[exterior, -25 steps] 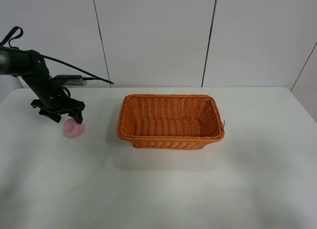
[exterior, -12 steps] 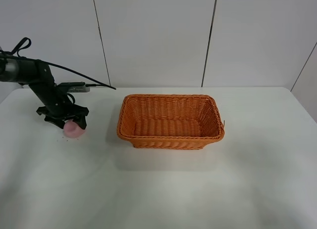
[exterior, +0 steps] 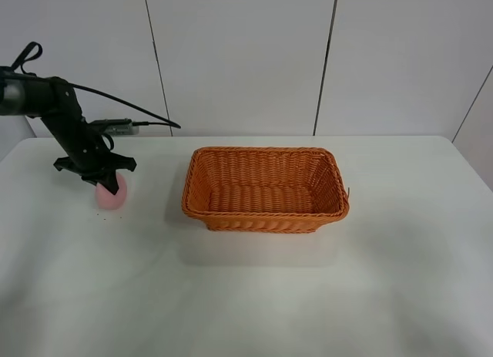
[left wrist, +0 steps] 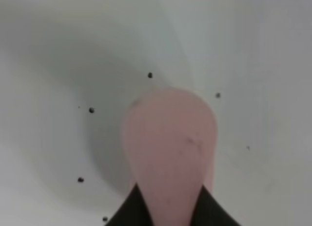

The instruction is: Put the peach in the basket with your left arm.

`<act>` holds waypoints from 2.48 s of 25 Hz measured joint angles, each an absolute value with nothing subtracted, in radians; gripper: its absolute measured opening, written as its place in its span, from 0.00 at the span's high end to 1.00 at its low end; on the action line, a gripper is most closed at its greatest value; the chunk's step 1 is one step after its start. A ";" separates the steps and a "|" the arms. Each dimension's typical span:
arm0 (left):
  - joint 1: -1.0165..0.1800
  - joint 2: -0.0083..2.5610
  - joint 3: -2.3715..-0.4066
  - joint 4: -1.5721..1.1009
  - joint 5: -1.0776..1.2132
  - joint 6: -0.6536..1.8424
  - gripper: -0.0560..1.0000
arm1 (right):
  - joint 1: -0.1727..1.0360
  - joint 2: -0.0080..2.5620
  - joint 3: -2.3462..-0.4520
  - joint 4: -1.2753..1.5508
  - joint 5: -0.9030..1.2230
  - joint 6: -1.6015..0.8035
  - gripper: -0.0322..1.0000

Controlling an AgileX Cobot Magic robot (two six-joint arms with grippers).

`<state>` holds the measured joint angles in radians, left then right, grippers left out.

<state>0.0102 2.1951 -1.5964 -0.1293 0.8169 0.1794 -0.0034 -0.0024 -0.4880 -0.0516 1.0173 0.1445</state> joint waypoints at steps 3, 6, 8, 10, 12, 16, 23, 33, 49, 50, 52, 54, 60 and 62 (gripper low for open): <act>0.010 2.141 -1.674 -0.127 0.884 0.149 0.82 | -0.003 -0.002 -0.488 -0.052 1.017 0.144 0.30; 0.009 2.096 -1.760 -0.126 0.967 0.118 0.82 | -0.003 -0.002 -0.488 -0.052 1.017 0.144 0.30; 0.002 2.086 -1.811 -0.126 1.021 0.095 0.82 | -0.003 -0.002 -0.488 -0.052 1.017 0.144 0.30; -0.016 2.085 -1.847 -0.122 1.061 0.075 0.82 | -0.003 -0.002 -0.488 -0.052 1.017 0.144 0.30; -0.054 2.086 -1.874 -0.118 1.081 0.059 0.82 | -0.003 -0.002 -0.488 -0.052 1.017 0.144 0.30; -0.183 2.090 -1.919 -0.118 1.109 0.047 0.82 | -0.003 -0.002 -0.488 -0.052 1.017 0.144 0.30; -0.449 2.187 -2.058 -0.123 1.103 0.024 0.82 | -0.003 -0.002 -0.488 -0.052 1.017 0.144 0.30; -0.621 2.463 -2.214 -0.128 1.047 0.016 0.82 | -0.003 -0.002 -0.488 -0.052 1.017 0.144 0.30; -0.609 2.447 -2.209 -0.112 1.130 0.009 0.11 | -0.003 -0.002 -0.488 -0.052 1.017 0.144 0.30; -0.605 2.423 -2.209 -0.111 1.142 0.009 0.10 | -0.003 -0.002 -0.488 -0.052 1.017 0.144 0.30; -0.591 2.371 -2.209 -0.108 1.158 0.009 0.10 | -0.003 -0.002 -0.488 -0.052 1.017 0.144 0.30; -0.572 2.318 -2.209 -0.106 1.166 0.009 0.10 | -0.003 -0.002 -0.488 -0.052 1.017 0.144 0.30; -0.483 2.257 -2.213 -0.098 1.169 0.013 0.10 | -0.003 -0.002 -0.488 -0.052 1.017 0.144 0.30; -0.440 2.257 -2.213 -0.078 1.168 0.023 0.10 | -0.003 -0.002 -0.488 -0.052 1.017 0.144 0.30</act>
